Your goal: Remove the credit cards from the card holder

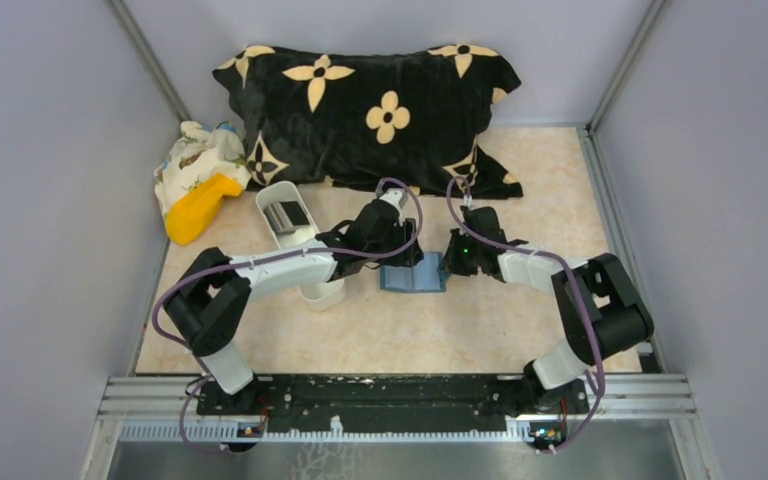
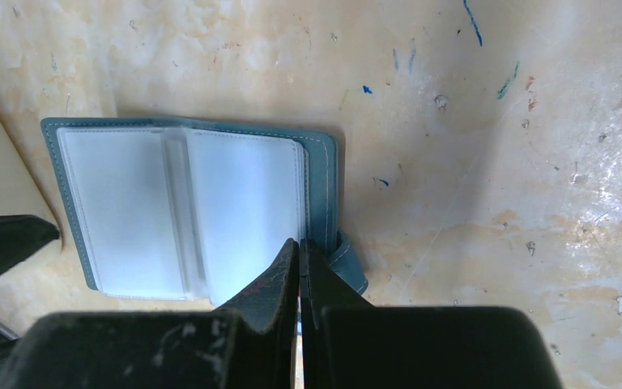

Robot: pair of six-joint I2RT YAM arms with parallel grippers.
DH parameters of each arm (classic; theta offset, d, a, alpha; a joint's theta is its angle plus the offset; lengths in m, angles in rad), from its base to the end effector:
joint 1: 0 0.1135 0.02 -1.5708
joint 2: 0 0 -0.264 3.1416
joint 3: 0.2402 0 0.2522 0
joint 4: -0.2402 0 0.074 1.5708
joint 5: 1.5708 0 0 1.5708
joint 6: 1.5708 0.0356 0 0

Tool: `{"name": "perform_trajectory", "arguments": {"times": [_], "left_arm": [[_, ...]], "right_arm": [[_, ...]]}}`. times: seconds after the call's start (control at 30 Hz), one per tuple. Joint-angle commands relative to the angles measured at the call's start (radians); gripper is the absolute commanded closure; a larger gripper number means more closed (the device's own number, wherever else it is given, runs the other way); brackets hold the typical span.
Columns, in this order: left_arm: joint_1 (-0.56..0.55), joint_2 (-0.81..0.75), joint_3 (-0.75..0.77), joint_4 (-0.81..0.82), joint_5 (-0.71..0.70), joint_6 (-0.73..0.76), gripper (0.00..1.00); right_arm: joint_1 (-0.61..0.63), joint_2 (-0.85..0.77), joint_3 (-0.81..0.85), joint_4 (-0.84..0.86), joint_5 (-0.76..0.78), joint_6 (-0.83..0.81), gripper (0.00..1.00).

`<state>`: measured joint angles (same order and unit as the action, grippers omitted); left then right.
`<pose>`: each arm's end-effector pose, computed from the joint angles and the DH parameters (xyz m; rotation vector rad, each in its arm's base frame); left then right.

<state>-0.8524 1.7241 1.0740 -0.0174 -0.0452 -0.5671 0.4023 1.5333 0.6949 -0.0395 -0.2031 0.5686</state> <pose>0.2498 -0.2833 0.2061 0.3068 2.3164 -0.6985 0.2622 0.1194 0.1515 0.1180 2.5411 0.6573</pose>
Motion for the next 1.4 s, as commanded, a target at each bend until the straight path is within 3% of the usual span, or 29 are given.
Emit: {"name": "perform_trajectory", "arguments": {"times": [0.0, 0.3, 0.43, 0.73, 1.37], "left_arm": [[0.012, -0.032, -0.029, 0.03, -0.051, 0.012, 0.41], [0.019, -0.054, -0.118, 0.038, -0.074, -0.041, 0.41], [0.02, -0.071, -0.154, 0.058, -0.083, -0.071, 0.34], [0.02, -0.03, -0.129, 0.04, -0.077, -0.08, 0.34], [0.021, 0.029, -0.084, 0.131, 0.094, -0.121, 0.35]], "right_arm": [[0.003, 0.017, 0.007, 0.037, 0.014, -0.008, 1.0], [0.003, 0.02, 0.016, 0.027, 0.017, -0.012, 1.0], [0.002, 0.026, 0.012, 0.036, 0.012, -0.01, 1.0], [0.001, 0.03, 0.015, 0.036, 0.011, -0.01, 1.0], [0.002, 0.04, 0.002, 0.05, 0.006, -0.008, 1.0]]}}
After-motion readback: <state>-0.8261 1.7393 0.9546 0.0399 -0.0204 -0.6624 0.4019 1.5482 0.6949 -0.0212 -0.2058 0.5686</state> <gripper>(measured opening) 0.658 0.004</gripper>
